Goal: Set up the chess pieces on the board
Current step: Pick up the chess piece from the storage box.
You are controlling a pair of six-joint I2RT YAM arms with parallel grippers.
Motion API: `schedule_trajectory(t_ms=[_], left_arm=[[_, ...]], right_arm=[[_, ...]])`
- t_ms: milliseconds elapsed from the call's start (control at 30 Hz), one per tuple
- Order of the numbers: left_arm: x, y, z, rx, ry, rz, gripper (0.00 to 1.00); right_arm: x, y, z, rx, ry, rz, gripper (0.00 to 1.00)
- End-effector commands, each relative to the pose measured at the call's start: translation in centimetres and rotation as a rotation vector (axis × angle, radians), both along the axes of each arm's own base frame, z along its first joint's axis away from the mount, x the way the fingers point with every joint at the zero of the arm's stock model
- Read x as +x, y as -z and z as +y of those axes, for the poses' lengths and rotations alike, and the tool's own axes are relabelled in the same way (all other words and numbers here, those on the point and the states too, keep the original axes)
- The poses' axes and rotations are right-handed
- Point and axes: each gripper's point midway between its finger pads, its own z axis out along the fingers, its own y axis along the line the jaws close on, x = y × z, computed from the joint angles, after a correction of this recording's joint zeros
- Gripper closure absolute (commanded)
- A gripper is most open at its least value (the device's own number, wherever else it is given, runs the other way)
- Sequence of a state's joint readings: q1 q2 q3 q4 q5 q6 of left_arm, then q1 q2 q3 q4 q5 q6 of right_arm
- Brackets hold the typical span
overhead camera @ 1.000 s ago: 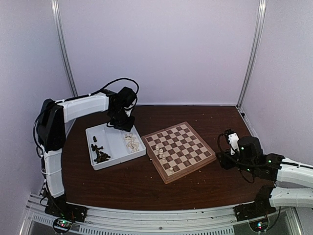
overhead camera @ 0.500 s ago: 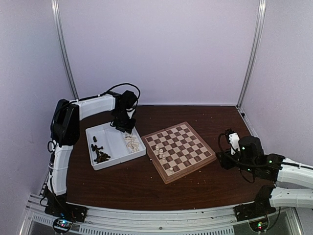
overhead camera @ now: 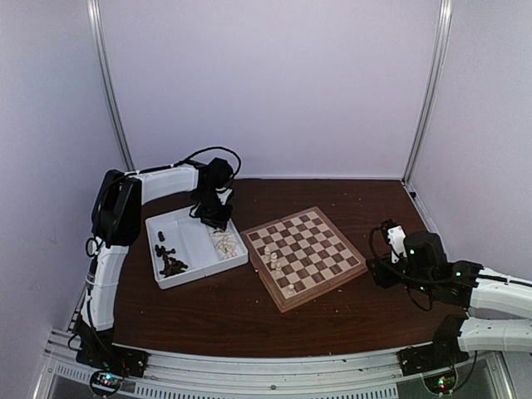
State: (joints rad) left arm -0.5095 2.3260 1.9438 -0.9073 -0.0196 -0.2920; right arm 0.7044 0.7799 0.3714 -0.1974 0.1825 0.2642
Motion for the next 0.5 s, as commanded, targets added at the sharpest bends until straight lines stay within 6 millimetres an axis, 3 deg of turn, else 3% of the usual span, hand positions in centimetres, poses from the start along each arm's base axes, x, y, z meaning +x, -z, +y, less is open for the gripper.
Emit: schedule_trajectory(t_ms=[0, 267, 333, 467], left_arm=[[1.3, 0.8, -0.6, -0.020, 0.019, -0.018, 0.71], [0.3, 2.6, -0.2, 0.001, 0.011, 0.034, 0.75], [0.1, 2.7, 0.0, 0.007, 0.009, 0.046, 0.85], [-0.6, 1.0, 0.3, -0.007, -0.018, 0.036, 0.90]], right_arm=[[0.4, -0.9, 0.3, 0.012, -0.006, -0.020, 0.45], [0.3, -0.9, 0.4, 0.013, -0.008, -0.020, 0.46], [0.3, -0.9, 0.4, 0.013, -0.009, -0.018, 0.46], [0.4, -0.9, 0.4, 0.013, -0.011, -0.019, 0.46]])
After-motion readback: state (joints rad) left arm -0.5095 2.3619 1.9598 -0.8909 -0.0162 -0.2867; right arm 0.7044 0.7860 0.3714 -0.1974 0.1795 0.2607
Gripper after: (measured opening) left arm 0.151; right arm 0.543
